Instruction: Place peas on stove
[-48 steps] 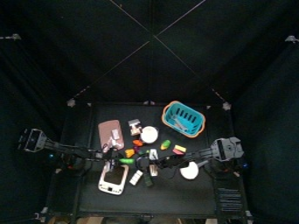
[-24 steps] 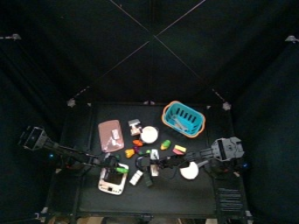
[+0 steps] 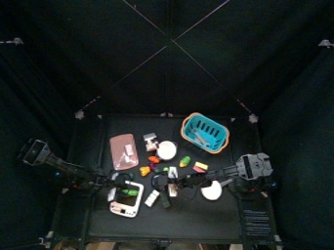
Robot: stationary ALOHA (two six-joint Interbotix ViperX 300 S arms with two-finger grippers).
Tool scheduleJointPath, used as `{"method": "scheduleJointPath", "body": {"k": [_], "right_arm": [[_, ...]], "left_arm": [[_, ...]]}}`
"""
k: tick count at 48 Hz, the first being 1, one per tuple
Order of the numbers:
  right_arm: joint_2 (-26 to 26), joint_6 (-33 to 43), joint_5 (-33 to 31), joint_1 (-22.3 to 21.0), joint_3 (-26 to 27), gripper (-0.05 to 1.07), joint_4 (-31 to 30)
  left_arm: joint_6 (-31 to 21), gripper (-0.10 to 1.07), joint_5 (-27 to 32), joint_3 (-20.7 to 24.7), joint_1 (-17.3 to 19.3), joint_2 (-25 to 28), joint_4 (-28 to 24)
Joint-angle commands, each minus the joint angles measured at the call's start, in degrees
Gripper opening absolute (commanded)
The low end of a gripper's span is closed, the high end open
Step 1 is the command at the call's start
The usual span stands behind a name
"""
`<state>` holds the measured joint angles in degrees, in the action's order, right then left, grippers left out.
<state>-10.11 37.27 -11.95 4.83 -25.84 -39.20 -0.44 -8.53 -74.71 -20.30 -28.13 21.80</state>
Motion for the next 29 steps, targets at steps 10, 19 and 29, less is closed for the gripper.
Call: {"method": "scheduleJointPath", "body": {"k": [10, 19, 29], "right_arm": [[1.49, 0.09, 0.18, -0.18, 0.70, 0.99, 0.18], [1.49, 0.09, 0.09, -0.26, 0.62, 0.99, 0.18], [1.32, 0.00, 0.18, -0.35, 0.62, 0.99, 0.18]], "left_arm": [[0.09, 0.70, 1.67, -0.79, -0.35, -1.05, 2.37], [0.18, 0.71, 1.23, -0.97, -0.26, -1.05, 2.46], [0.18, 0.73, 1.14, -0.97, -0.35, -1.05, 2.55]]}}
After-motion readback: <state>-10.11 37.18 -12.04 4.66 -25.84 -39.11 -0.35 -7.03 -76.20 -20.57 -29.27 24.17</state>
